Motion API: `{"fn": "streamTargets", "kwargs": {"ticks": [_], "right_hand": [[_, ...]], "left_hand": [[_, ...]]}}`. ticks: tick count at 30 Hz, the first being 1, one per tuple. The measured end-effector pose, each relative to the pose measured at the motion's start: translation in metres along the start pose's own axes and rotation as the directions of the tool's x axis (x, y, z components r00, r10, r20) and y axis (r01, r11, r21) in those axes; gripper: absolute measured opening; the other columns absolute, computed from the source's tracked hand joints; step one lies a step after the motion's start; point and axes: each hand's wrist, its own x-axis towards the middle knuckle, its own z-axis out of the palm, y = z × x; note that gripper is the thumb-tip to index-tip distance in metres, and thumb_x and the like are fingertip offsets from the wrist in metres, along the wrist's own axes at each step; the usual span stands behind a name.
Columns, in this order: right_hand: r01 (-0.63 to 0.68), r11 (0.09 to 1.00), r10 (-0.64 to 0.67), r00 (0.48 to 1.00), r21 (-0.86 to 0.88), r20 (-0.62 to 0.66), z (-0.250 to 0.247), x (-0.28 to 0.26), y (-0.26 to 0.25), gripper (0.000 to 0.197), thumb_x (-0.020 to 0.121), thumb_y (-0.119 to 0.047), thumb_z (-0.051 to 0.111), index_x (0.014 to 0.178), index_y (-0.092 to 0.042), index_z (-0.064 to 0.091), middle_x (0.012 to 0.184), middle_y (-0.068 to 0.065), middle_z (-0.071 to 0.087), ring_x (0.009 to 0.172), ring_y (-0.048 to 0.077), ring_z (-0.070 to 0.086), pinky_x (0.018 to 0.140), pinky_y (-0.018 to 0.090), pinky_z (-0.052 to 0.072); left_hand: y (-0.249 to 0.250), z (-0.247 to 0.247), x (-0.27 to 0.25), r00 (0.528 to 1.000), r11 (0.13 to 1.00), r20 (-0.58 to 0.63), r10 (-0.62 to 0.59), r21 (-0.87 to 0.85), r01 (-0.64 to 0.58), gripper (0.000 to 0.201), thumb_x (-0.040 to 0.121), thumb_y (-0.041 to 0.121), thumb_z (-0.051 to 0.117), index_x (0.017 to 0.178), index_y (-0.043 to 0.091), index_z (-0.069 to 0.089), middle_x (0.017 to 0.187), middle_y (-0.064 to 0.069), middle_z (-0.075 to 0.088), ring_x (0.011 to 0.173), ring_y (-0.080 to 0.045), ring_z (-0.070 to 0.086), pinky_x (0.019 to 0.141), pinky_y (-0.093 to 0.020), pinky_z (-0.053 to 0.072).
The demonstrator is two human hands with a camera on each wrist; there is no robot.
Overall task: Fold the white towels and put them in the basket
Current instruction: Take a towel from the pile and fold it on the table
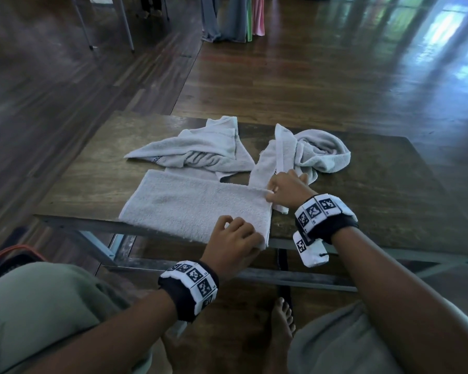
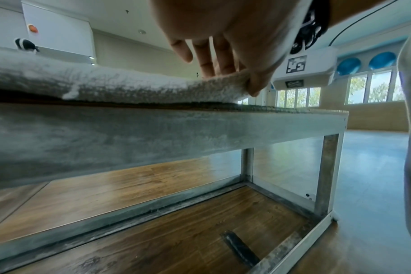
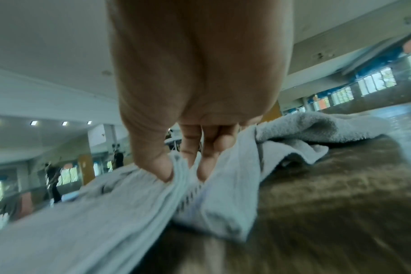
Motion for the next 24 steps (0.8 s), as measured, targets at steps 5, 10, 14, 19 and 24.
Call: {"fn": "streamTargets", "kwargs": {"ticks": [5, 10, 14, 19, 24], "right_hand": [[0.047, 0.898, -0.041, 0.999, 0.437, -0.025, -0.045, -0.013, -0.003, 0.011, 0.081, -0.016, 0.063, 0.086, -0.015, 0.053, 0.075, -0.001, 0.053, 0.069, 0.013, 0.048, 0.063, 0.025, 0.040], [0.168, 0.743, -0.164, 0.984, 0.648, -0.067, -0.082, -0.024, -0.001, 0.019, 0.083, -0.001, 0.058, 0.081, -0.020, 0.060, 0.071, 0.009, 0.057, 0.052, 0.004, 0.047, 0.056, 0.021, 0.039], [0.162, 0.712, -0.267, 0.962, 0.683, 0.050, -0.100, -0.023, -0.016, 0.015, 0.088, 0.002, 0.054, 0.086, -0.010, 0.063, 0.055, -0.009, 0.062, 0.046, -0.001, 0.046, 0.048, 0.015, 0.033], [0.213, 0.728, -0.412, 0.896, 0.651, 0.167, -0.110, -0.002, -0.045, 0.031, 0.081, 0.015, 0.057, 0.107, -0.002, 0.062, 0.069, -0.005, 0.069, 0.066, 0.004, 0.059, 0.064, 0.018, 0.049], [0.269, 0.802, -0.424, 0.885, 0.534, 0.191, -0.097, 0.033, -0.091, 0.017, 0.078, -0.007, 0.072, 0.094, -0.012, 0.069, 0.097, 0.025, 0.066, 0.086, 0.021, 0.056, 0.082, 0.038, 0.044]], "left_hand": [[0.015, -0.022, 0.012, 0.991, 0.991, -0.101, -0.092, -0.103, 0.082, 0.010, 0.079, 0.032, 0.061, 0.086, 0.027, 0.063, 0.081, 0.012, 0.066, 0.077, -0.012, 0.058, 0.078, -0.030, 0.032], [0.018, -0.056, 0.018, 0.929, 0.943, -0.243, -0.279, -0.254, 0.217, 0.013, 0.077, 0.032, 0.062, 0.086, 0.022, 0.060, 0.079, 0.011, 0.065, 0.074, -0.007, 0.054, 0.076, -0.028, 0.034], [0.001, -0.075, 0.004, 0.868, 0.893, -0.266, -0.419, -0.297, 0.340, 0.016, 0.078, 0.036, 0.059, 0.083, 0.021, 0.059, 0.076, 0.010, 0.061, 0.070, -0.006, 0.050, 0.072, -0.026, 0.032], [-0.026, -0.080, -0.024, 0.789, 0.824, -0.274, -0.550, -0.334, 0.458, 0.015, 0.082, 0.040, 0.054, 0.085, 0.025, 0.056, 0.078, 0.015, 0.058, 0.070, -0.001, 0.049, 0.078, -0.025, 0.034], [-0.046, -0.080, -0.050, 0.677, 0.713, -0.249, -0.693, -0.376, 0.591, 0.014, 0.085, 0.044, 0.049, 0.086, 0.031, 0.049, 0.078, 0.015, 0.056, 0.073, -0.005, 0.049, 0.078, -0.025, 0.033]]}}
